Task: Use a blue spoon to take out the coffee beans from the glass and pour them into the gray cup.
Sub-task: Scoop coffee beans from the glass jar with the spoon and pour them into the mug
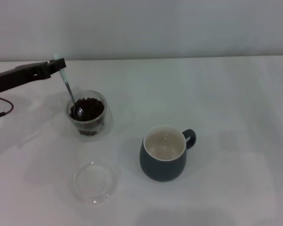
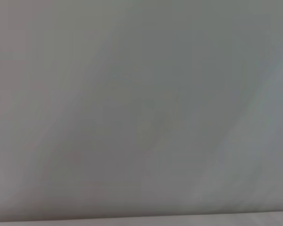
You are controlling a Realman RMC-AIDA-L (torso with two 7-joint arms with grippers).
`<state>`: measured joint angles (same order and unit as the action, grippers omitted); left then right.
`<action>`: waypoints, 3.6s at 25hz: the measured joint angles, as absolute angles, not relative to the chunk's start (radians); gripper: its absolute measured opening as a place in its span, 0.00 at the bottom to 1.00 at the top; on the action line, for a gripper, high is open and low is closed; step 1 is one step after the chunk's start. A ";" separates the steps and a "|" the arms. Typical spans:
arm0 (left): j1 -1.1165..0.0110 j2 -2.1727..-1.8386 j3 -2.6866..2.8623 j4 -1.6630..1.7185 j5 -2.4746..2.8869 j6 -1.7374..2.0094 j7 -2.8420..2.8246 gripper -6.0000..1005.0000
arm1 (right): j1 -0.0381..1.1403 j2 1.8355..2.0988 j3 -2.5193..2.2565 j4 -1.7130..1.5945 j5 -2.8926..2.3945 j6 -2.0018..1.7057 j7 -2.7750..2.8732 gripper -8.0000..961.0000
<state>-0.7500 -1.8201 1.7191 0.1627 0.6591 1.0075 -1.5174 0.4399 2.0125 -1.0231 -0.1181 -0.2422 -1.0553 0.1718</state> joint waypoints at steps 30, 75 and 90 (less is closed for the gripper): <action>-0.615 -1.863 1.697 0.163 0.476 1.016 -1.781 0.14 | 0.447 2.013 -1.025 -0.118 -0.240 -1.018 0.169 0.50; -0.599 -1.878 1.615 0.167 0.481 1.223 -1.812 0.14 | 0.500 2.023 -1.025 -0.127 -0.247 -1.021 0.170 0.50; -0.770 -1.921 1.617 0.167 0.621 1.192 -1.840 0.14 | 0.539 2.025 -1.037 -0.122 -0.247 -1.059 0.171 0.50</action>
<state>-0.7698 -1.9208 1.6168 0.1665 0.6208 1.1918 -1.8402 0.5395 2.0254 -1.0368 -0.1220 -0.2468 -1.0588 0.1715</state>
